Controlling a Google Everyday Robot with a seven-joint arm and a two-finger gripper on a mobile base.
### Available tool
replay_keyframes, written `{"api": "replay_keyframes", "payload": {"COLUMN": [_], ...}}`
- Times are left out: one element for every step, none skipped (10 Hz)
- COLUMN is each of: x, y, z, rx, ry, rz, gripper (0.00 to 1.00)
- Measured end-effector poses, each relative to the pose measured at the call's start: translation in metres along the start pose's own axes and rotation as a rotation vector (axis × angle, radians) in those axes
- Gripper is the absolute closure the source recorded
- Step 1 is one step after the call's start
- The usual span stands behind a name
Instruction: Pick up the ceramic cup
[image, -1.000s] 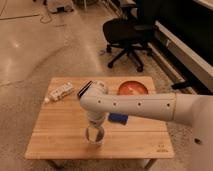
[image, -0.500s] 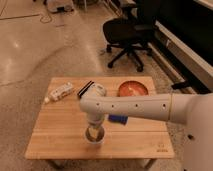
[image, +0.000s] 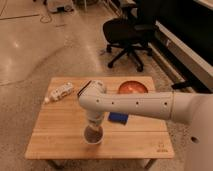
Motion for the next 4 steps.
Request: {"api": "replay_keyframes", "payload": {"x": [0.001,-0.001,-0.001,0.001], "y": [0.0,0.002,0.002,0.001], "z": [-0.014,-0.033,-0.039,-0.042], "rx": [0.001,0.001,0.0,-0.001], "ry": [0.005,0.005,0.006,0.006], "rz": [-0.004,-0.002,-0.005,-0.011], "gripper": [1.0,1.0,1.0,1.0]}}
